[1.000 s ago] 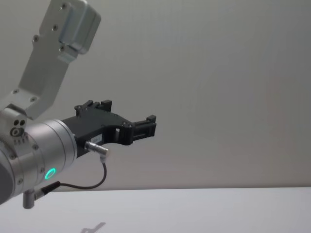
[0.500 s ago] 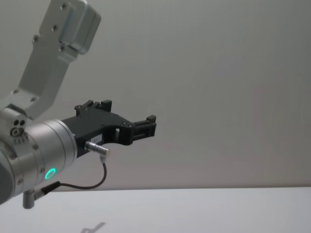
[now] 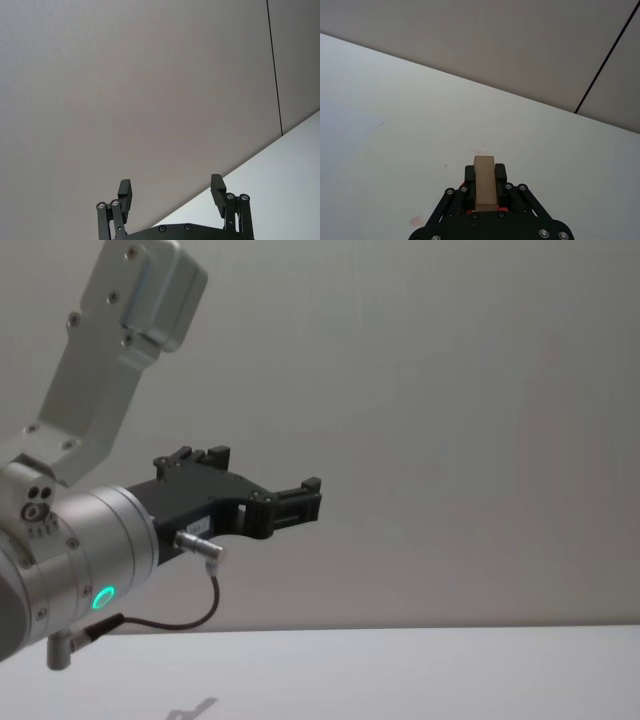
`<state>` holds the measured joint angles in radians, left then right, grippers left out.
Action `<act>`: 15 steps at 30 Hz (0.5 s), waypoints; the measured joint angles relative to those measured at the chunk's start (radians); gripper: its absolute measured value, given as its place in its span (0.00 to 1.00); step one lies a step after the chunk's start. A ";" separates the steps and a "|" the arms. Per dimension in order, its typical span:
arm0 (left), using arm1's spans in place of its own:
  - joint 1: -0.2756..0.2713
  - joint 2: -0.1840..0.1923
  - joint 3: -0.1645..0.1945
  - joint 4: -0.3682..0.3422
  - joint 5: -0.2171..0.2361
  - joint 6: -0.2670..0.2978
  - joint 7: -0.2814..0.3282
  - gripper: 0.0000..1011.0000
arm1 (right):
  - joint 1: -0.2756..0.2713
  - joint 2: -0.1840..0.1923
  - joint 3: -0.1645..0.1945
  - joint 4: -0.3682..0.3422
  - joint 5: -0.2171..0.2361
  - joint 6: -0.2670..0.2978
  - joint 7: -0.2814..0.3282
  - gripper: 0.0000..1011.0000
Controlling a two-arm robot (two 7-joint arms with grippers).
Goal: Use the one hand to pick up the stamp and affix it onto the A4 paper.
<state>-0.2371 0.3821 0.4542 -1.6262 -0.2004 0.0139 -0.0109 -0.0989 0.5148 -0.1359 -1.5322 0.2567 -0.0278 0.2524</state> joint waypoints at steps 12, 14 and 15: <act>0.000 0.000 0.000 0.000 0.000 0.000 0.000 0.99 | 0.016 -0.012 -0.009 0.033 -0.030 -0.005 0.007 0.22; 0.000 0.000 0.000 0.000 0.000 0.000 0.000 0.99 | 0.018 -0.013 -0.009 0.037 -0.033 -0.005 0.008 0.22; 0.000 0.000 0.000 0.000 0.000 0.000 0.000 0.99 | 0.018 -0.014 -0.009 0.039 -0.036 -0.006 0.008 0.22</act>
<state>-0.2371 0.3821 0.4542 -1.6262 -0.2003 0.0139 -0.0109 -0.0804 0.5012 -0.1449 -1.4932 0.2212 -0.0335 0.2607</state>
